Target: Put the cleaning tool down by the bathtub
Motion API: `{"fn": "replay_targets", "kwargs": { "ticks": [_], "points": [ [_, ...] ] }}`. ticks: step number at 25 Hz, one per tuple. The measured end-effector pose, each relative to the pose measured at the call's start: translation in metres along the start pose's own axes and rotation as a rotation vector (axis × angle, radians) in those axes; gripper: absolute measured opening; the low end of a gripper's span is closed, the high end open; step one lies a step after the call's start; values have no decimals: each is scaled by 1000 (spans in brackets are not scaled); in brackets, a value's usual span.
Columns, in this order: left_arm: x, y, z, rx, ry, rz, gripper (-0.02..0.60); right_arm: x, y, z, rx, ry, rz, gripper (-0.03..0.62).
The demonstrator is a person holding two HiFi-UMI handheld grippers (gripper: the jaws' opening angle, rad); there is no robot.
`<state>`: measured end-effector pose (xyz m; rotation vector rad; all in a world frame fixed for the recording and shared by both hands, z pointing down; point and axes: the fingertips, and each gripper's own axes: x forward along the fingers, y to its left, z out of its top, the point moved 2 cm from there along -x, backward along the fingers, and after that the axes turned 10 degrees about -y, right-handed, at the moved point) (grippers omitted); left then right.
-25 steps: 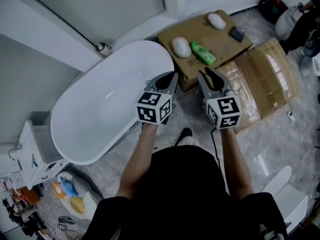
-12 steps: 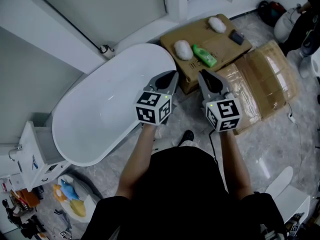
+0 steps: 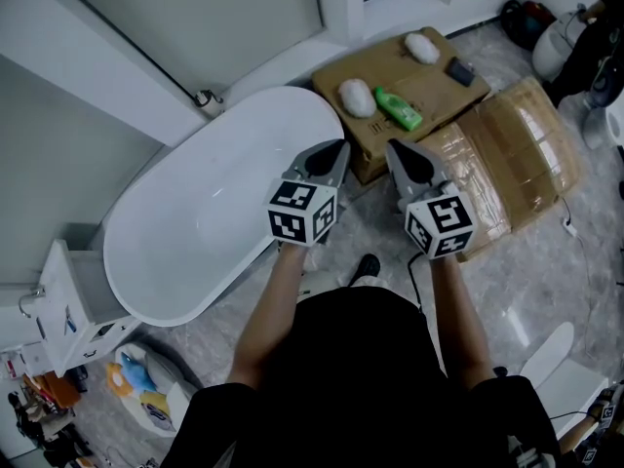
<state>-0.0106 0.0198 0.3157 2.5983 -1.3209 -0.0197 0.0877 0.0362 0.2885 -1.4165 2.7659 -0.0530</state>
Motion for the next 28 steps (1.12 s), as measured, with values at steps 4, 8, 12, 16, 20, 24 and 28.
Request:
{"fn": "replay_targets", "kwargs": {
  "ticks": [4,8,12,16,20,24,28],
  "points": [
    [1,1,0,0,-4,1,-3,0,-2,-2,-9,10,-5,6],
    [2,1,0,-2,-3,1,-3,0,-4,-3,-12,18,-16,6],
    [5,0,0,-2,-3,-1,-3,1,-6,-3,-7,17,-15,6],
    [7,0,-1,1,-1,-2,-3,0,-8,-4,0,16,-17,6],
    [6,1,-1,-10,2,0,-3,1,-5,-4,-4,22,-10,6],
    [9,-1,-5,-9,9,-3,-3,0,-7,-7,-9,25,-5,6],
    [11,-2,-5,-8,13,-3,-3,1,-9,-6,-7,28,-2,6]
  ]
}}
